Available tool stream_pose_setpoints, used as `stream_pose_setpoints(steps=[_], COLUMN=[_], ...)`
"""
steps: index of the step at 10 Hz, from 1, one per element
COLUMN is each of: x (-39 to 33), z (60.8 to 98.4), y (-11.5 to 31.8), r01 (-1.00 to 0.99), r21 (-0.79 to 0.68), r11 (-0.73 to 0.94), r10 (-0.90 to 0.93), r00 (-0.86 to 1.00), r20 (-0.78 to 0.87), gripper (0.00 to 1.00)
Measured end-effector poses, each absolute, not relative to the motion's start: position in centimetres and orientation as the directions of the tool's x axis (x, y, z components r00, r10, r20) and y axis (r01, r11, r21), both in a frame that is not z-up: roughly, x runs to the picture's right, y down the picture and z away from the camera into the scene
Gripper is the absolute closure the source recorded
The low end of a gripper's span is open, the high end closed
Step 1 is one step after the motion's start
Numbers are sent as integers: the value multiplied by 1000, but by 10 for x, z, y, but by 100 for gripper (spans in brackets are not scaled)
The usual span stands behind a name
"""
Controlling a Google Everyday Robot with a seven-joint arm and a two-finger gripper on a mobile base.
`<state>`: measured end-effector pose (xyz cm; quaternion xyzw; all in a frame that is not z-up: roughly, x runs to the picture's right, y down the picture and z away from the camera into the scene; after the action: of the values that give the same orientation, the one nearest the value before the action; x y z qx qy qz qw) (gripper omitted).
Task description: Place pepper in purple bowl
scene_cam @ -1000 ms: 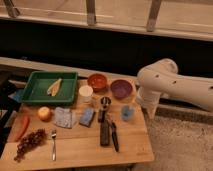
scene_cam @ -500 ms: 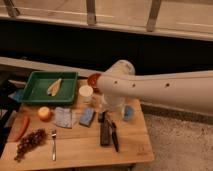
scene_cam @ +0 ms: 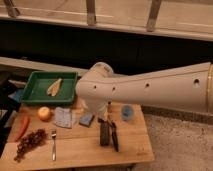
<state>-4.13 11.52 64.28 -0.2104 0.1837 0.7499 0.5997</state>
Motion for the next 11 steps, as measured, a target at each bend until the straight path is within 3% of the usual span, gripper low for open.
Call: stream_pose_setpoints(steps=[11], x=[-112], z=[686], y=[89], r01=[-972], r21=[-107], r11=[-207], r10=[832], r00=[-118], r20=[-542], gripper=[35])
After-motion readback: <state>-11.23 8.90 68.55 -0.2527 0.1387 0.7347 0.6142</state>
